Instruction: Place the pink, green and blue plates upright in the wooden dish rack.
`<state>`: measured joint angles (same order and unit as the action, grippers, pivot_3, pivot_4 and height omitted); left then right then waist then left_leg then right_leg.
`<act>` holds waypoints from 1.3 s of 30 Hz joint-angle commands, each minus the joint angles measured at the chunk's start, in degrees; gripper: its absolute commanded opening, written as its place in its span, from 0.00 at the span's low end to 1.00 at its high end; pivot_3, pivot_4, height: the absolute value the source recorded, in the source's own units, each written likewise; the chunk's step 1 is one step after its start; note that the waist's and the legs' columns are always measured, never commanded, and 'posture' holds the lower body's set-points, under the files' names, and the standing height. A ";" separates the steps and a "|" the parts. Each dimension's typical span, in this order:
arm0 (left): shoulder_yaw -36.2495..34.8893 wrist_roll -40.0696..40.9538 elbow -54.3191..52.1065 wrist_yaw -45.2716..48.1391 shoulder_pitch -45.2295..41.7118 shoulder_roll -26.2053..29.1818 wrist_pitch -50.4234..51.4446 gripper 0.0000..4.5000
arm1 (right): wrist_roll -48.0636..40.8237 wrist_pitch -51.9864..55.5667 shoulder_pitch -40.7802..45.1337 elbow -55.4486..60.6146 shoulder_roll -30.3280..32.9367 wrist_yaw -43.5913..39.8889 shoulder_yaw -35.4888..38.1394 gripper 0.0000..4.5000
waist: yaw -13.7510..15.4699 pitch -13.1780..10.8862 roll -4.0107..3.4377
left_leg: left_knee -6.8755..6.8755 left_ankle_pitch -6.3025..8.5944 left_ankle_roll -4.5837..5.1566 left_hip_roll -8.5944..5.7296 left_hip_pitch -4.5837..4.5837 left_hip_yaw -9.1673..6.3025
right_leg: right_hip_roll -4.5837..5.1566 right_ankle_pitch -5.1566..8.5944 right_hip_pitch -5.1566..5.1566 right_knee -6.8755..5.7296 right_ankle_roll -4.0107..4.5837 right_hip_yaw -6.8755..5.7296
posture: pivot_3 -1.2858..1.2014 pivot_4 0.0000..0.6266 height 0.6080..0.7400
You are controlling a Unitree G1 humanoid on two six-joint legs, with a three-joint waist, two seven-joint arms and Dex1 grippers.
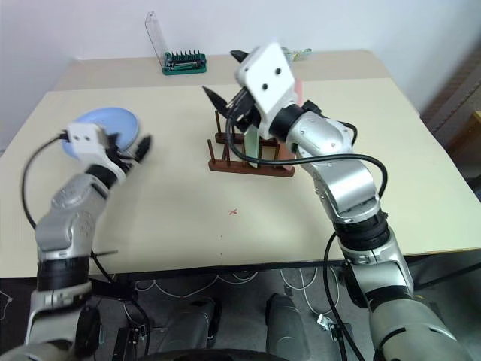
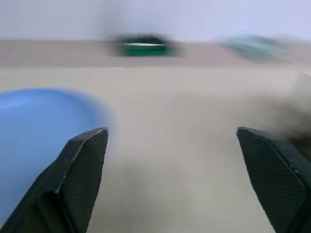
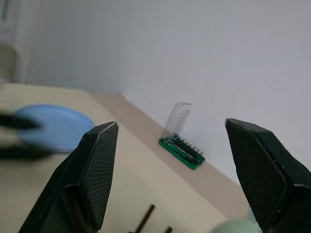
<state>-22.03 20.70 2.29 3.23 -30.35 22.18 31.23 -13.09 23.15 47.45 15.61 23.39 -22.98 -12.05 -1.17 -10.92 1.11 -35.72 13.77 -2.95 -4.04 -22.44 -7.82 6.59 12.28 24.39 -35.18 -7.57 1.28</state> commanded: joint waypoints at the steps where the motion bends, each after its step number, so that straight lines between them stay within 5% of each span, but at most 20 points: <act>1: -7.77 1.13 6.69 -9.42 -4.72 0.77 5.59 0.99 | 2.02 -3.01 1.47 -0.19 -1.47 -1.36 0.09 0.80 | 0.07 0.00 0.00 | 0.00 0.00 0.00 0.00 0.00 0.00 | 0.00 0.00 0.00 0.00 0.00 0.00 | 0.52 0.24 1.00; 14: -20.00 7.17 38.08 -16.05 -20.91 5.60 6.25 0.99 | 5.72 -4.69 0.45 -1.34 -3.58 -3.62 0.54 0.80 | 0.19 0.02 0.13 | -0.03 -0.03 -0.06 -0.04 -0.03 -0.07 | 0.03 0.00 -0.01 -0.02 -0.01 -0.08 | 0.52 0.24 1.00; 17: -21.88 8.65 42.94 -16.34 -23.13 6.57 3.72 0.80 | 6.18 -4.51 -0.16 -0.95 -3.66 -3.76 0.52 0.80 | 0.07 0.02 0.13 | 0.00 -0.05 -0.09 -0.03 -0.03 -0.08 | 0.02 -0.01 0.02 -0.05 -0.01 -0.09 | 0.52 0.24 1.00; 23: -22.17 9.65 46.15 -17.25 -24.08 7.40 1.34 0.10 | 7.01 -4.43 -1.08 -0.76 -3.93 -3.93 0.41 0.80 | 0.07 0.03 0.14 | 0.01 -0.05 -0.10 -0.03 -0.03 -0.08 | 0.03 -0.01 0.03 -0.05 -0.01 -0.08 | 0.52 0.24 1.00; 24: -21.38 9.55 45.36 -16.66 -23.84 7.23 1.64 0.00 | 7.38 -4.62 -1.28 -0.79 -3.74 -4.14 0.16 0.80 | 0.08 0.03 0.14 | 0.00 -0.05 -0.10 -0.04 -0.03 -0.07 | 0.03 -0.01 0.03 -0.04 -0.01 -0.08 | 0.52 0.24 1.00; 31: -11.26 11.03 18.12 -8.55 -19.59 1.94 1.76 0.00 | 14.93 -11.99 -1.83 -1.94 -0.56 -8.35 -5.48 0.80 | 0.16 0.01 0.18 | 0.00 -0.05 -0.11 -0.04 -0.06 -0.07 | 0.05 -0.01 0.03 -0.03 -0.01 -0.08 | 0.52 0.24 1.00; 39: -1.83 15.60 -8.89 -7.07 -16.65 0.09 15.43 0.00 | 27.77 -24.58 0.03 -8.86 1.07 -9.33 -12.40 0.80 | -0.13 -0.01 0.23 | -0.01 -0.07 -0.13 -0.03 -0.04 -0.02 | 0.05 -0.01 0.04 -0.05 0.00 -0.04 | 0.52 0.24 1.00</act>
<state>-23.30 34.39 -2.47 -3.45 -47.11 22.01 44.45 12.73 1.24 45.43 6.72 24.19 -32.61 -24.77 -1.30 -10.93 1.34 -35.73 13.71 -3.08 -4.06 -22.47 -7.84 6.63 12.27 24.42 -35.23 -7.57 1.25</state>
